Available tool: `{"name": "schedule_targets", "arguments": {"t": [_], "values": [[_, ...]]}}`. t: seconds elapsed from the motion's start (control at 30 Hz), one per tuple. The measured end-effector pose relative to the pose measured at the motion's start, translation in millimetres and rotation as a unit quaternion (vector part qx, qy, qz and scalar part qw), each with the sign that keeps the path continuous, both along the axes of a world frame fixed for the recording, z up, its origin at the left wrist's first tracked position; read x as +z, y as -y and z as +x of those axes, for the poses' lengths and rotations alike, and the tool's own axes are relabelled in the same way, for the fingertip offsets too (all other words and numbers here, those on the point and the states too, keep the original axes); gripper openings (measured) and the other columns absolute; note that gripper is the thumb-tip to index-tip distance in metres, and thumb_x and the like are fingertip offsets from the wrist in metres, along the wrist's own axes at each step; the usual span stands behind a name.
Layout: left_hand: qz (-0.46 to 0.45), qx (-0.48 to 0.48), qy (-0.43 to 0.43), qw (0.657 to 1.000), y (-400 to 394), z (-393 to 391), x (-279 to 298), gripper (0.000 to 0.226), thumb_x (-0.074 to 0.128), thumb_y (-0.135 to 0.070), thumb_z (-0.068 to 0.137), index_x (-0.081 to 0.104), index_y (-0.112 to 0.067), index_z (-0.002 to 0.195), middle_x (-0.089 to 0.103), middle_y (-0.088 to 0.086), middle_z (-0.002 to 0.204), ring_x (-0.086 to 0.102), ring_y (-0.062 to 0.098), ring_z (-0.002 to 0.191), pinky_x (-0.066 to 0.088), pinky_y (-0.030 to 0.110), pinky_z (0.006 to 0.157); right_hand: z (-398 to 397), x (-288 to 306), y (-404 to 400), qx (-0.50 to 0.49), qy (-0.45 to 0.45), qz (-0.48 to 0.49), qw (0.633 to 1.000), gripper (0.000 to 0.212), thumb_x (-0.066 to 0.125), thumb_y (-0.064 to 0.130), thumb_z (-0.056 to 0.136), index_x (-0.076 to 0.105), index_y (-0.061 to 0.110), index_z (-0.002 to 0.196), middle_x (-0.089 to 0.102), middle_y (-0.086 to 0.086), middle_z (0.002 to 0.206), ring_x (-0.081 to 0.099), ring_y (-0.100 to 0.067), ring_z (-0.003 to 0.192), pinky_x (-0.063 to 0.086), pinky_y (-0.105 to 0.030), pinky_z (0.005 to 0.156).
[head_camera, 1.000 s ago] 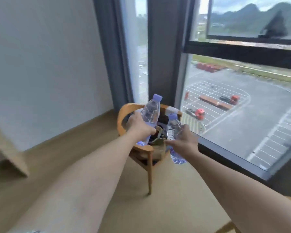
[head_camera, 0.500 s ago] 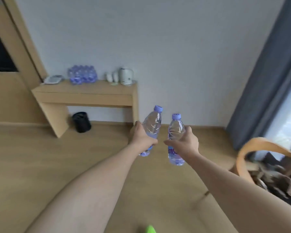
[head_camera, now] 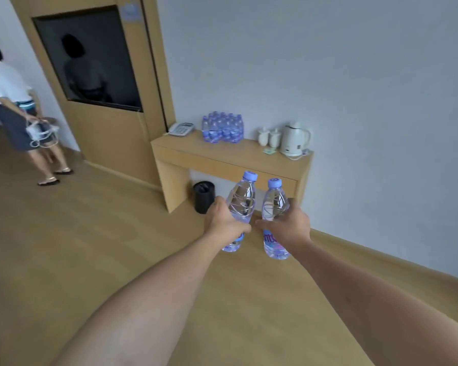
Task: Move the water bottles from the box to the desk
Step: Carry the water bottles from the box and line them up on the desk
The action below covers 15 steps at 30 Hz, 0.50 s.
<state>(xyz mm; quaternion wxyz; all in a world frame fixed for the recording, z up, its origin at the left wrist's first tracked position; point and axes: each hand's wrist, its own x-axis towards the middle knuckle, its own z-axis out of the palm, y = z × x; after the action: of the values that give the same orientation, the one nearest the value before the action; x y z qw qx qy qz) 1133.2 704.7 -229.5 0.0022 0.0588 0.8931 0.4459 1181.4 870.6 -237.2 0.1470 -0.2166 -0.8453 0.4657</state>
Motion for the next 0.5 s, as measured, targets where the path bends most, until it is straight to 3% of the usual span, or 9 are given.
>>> {"name": "schedule_targets", "arguments": {"t": [0.1, 0.23, 0.37, 0.5], "values": [[0.009, 0.024, 0.005, 1.000, 17, -55, -5, 0.067, 0.086, -0.028, 0.050, 0.044, -0.019, 0.101, 0.055, -0.005, 0.104, 0.057, 0.020, 0.096, 0.051, 0.034, 0.075, -60, -4, 20, 0.032, 0.007, -0.014, 0.999, 0.085, 0.091, 0.045, 0.049, 0.047, 0.023, 0.118, 0.059, 0.013, 0.089, 0.060, -0.016, 0.082, 0.039, -0.025, 0.057], [0.011, 0.047, -0.002, 0.999, 41, -141, -13, 0.066, 0.087, -0.028, 0.053, 0.045, -0.019, 0.103, 0.053, -0.007, 0.101, 0.056, 0.019, 0.092, 0.043, 0.030, 0.066, -147, -13, 39, 0.041, 0.017, -0.007, 0.999, 0.080, 0.093, 0.041, 0.051, 0.047, 0.027, 0.114, 0.062, 0.011, 0.091, 0.061, -0.019, 0.088, 0.043, -0.029, 0.067], [0.017, 0.054, -0.003, 0.998, 67, -239, -20, 0.069, 0.089, -0.028, 0.053, 0.043, -0.019, 0.104, 0.051, -0.009, 0.095, 0.054, 0.020, 0.091, 0.041, 0.030, 0.067, -239, -20, 64, 0.039, 0.015, 0.002, 0.999, 0.071, 0.093, 0.036, 0.053, 0.046, 0.027, 0.106, 0.061, 0.015, 0.085, 0.061, -0.018, 0.084, 0.040, -0.028, 0.061], [0.012, 0.038, -0.001, 0.999, 91, -335, -15, 0.072, 0.090, -0.029, 0.053, 0.044, -0.016, 0.108, 0.056, -0.002, 0.107, 0.056, 0.023, 0.097, 0.045, 0.031, 0.072, -328, -15, 90, 0.029, 0.029, 0.005, 0.999, 0.073, 0.093, 0.037, 0.052, 0.045, 0.028, 0.106, 0.061, 0.015, 0.086, 0.062, -0.018, 0.086, 0.041, -0.029, 0.062]]}}
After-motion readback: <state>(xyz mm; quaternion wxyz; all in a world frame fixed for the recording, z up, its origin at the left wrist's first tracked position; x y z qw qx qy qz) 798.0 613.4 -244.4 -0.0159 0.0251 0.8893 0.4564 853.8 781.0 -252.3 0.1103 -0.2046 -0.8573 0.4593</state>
